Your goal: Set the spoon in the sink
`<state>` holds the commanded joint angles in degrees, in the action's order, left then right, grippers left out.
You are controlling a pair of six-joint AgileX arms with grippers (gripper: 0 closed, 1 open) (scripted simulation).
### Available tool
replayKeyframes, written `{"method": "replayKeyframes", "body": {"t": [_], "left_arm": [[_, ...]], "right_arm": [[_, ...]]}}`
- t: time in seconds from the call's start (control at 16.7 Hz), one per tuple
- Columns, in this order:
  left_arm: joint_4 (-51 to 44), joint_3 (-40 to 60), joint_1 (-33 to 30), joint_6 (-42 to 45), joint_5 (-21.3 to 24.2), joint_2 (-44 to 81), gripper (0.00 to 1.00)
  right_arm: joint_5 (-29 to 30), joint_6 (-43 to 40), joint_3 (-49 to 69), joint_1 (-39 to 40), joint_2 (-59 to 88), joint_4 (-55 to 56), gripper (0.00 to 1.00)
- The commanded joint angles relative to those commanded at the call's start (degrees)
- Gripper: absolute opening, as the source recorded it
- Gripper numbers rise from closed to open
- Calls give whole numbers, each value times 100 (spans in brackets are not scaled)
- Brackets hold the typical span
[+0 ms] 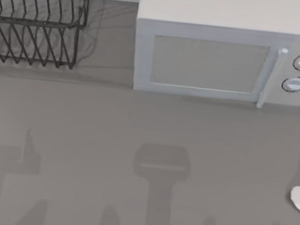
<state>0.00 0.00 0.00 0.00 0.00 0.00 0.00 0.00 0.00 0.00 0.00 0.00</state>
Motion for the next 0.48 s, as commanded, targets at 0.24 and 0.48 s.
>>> {"method": "replayKeyframes", "body": {"t": [0.24,0.48], "left_arm": [[0,0,0,0,0,0,100],[0,0,0,0,0,0,100]], "right_arm": [[5,-192,166,-24,196,-193,100],[8,-1133,967,-122,1307,-1183,100]]}}
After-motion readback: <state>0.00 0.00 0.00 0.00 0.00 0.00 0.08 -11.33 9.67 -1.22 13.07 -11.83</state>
